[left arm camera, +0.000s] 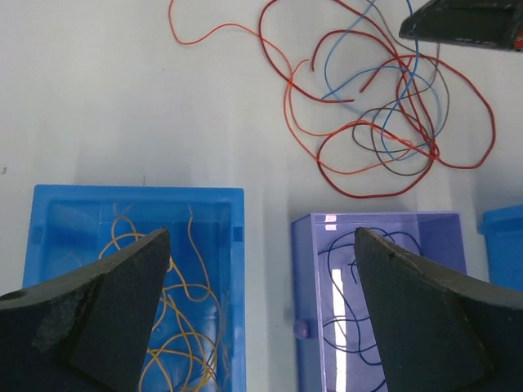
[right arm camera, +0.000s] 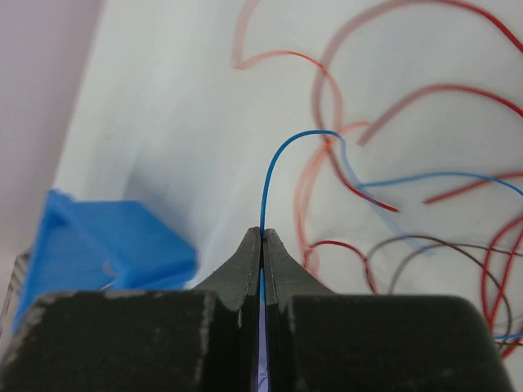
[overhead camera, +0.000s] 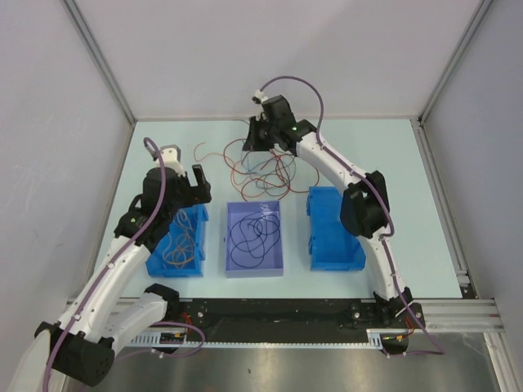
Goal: Untangle the cables
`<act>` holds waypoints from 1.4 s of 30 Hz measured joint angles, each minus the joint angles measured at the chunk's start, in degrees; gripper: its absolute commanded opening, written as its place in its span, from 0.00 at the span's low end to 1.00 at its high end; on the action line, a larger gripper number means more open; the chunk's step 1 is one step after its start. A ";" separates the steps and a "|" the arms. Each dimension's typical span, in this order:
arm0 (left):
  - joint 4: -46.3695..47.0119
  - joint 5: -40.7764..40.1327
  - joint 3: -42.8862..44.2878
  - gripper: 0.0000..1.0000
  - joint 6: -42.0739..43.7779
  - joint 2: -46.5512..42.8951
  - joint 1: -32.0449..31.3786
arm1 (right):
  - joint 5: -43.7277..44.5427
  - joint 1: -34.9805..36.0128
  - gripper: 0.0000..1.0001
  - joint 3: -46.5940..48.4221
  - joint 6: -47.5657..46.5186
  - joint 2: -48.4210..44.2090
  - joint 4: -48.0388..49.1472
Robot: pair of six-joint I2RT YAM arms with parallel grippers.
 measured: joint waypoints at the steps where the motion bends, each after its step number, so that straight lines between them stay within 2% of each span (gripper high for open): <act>1: 0.35 0.48 0.00 1.00 0.00 -0.07 0.00 | -0.70 0.98 0.00 -0.02 -1.33 -1.77 0.37; 8: 3.87 5.77 0.00 1.00 0.55 -1.55 0.07 | -2.40 7.82 0.00 -4.37 -8.74 -20.06 9.11; 12: 6.75 9.62 0.00 1.00 0.48 -2.45 0.07 | -2.40 7.67 0.00 -8.66 -9.46 -27.85 14.12; 21: 14.64 16.70 0.02 0.98 -0.68 -1.51 0.04 | -2.40 3.82 0.00 -12.66 -5.90 -20.57 11.85; 30: 24.65 19.19 0.26 0.93 -5.33 6.71 -0.59 | -2.36 2.40 0.00 -13.03 -1.11 -19.34 8.96; 42: 37.79 18.99 2.32 0.94 -4.42 21.59 -9.09 | -3.45 -2.78 0.00 -13.03 2.91 -19.43 6.64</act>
